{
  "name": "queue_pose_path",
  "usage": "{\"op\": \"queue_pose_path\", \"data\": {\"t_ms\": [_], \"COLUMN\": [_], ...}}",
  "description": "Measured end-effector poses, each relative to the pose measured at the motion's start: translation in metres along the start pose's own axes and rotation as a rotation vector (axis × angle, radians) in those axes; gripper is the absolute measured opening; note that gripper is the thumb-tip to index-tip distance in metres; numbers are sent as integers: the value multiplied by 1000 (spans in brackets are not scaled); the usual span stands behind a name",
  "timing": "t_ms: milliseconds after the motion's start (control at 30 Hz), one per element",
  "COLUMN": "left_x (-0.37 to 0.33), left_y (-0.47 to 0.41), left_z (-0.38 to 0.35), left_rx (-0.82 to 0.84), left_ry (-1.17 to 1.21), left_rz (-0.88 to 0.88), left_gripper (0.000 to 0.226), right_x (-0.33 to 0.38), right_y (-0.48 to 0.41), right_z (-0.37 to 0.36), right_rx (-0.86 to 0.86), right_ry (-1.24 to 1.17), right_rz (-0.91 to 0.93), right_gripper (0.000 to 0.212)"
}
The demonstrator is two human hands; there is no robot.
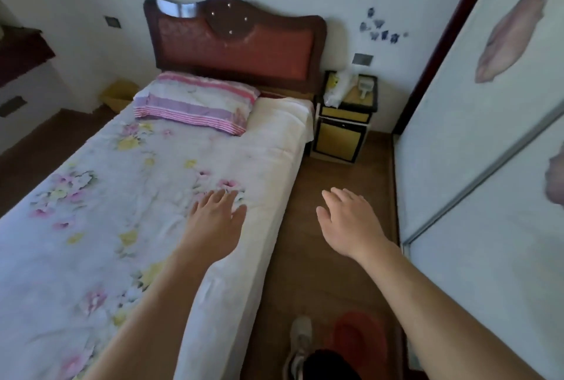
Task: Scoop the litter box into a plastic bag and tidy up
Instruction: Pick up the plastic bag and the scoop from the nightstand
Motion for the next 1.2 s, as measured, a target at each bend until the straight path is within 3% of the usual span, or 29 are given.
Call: {"op": "queue_pose_path", "data": {"t_ms": [300,700,1200], "left_x": [-74,-145,-248], "left_y": [-197,-431,-730], "left_z": [-49,-78,-153], "left_rx": [128,134,244], "left_ry": [-90,-43,-30], "left_rz": [-108,-179,-407], "left_gripper": [55,53,51], "right_x": [-85,-165,-298], "right_y": [-166,-384,-619], "right_z": [0,35,41], "right_rx": [0,-49,-41], "right_ry": [1,28,60], "right_rz": [-92,-115,-332], "right_gripper": [55,51,51]}}
Point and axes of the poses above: each hand's wrist, its own y-axis away from the middle knuckle, its own z-axis out of the back of the hand, x = y × z, the point moved 3 cm from there along -y, towards the middle knuckle, and after that the axes turned 9 degrees about -x, right-handed, at the moved point
